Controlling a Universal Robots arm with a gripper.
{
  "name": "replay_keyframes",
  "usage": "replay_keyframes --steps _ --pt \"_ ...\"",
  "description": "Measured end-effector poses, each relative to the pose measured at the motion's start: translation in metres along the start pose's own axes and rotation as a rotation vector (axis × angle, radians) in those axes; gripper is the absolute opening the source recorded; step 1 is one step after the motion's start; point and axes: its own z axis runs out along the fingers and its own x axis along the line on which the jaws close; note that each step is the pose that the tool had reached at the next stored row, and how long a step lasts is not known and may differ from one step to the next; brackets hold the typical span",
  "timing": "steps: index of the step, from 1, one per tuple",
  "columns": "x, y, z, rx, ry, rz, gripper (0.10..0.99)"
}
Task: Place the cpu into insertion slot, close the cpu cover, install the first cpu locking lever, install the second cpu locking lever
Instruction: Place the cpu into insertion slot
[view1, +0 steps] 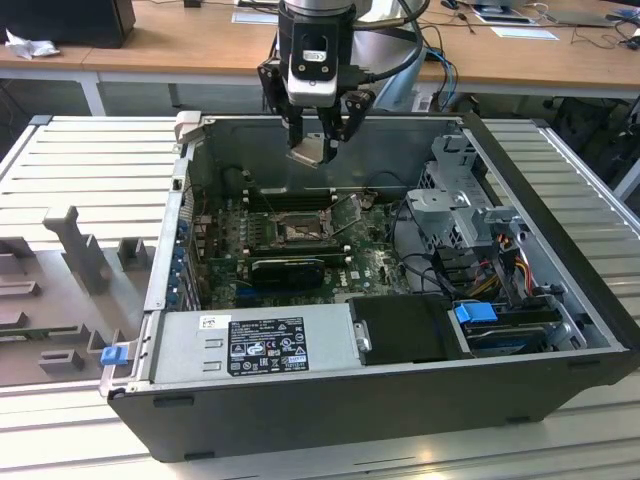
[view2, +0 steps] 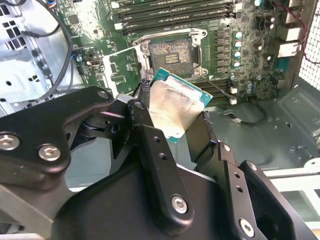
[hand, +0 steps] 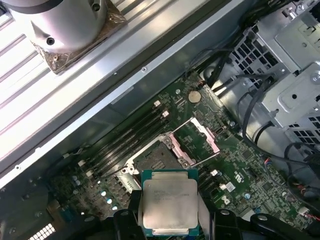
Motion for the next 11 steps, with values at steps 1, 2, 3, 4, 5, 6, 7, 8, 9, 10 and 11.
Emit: replay_keyframes --steps 1,2,3,4,5,6,7,8,9,10,11 --pt "0.0 0.0 0.0002 0.0 -0.0016 0.018 0.529" --pt "0.0 0.0 0.0003 -0.001 -0.0029 0.032 0.529" --pt "0.0 0.0 0.0004 -0.001 -0.0035 0.04 0.529" --pt "0.0 0.0 0.0004 -0.001 -0.0042 0.047 0.529" --pt "0.0 0.0 0.0006 -0.001 -0.0049 0.054 0.529" --pt "0.0 0.0 0.0006 -0.001 -0.0053 0.058 0.529" --pt "0.0 0.0 0.0008 -0.001 -0.0057 0.063 0.529" --pt "0.0 -0.0001 0.0019 -0.001 -0.0062 0.069 0.529" --pt "-0.0001 -0.0002 0.003 -0.001 -0.0062 0.069 0.529" --pt "-0.0001 -0.0004 0.0039 -0.001 -0.0062 0.069 0.529" --pt "-0.0001 -0.0004 0.0043 -0.001 -0.0063 0.069 0.529"
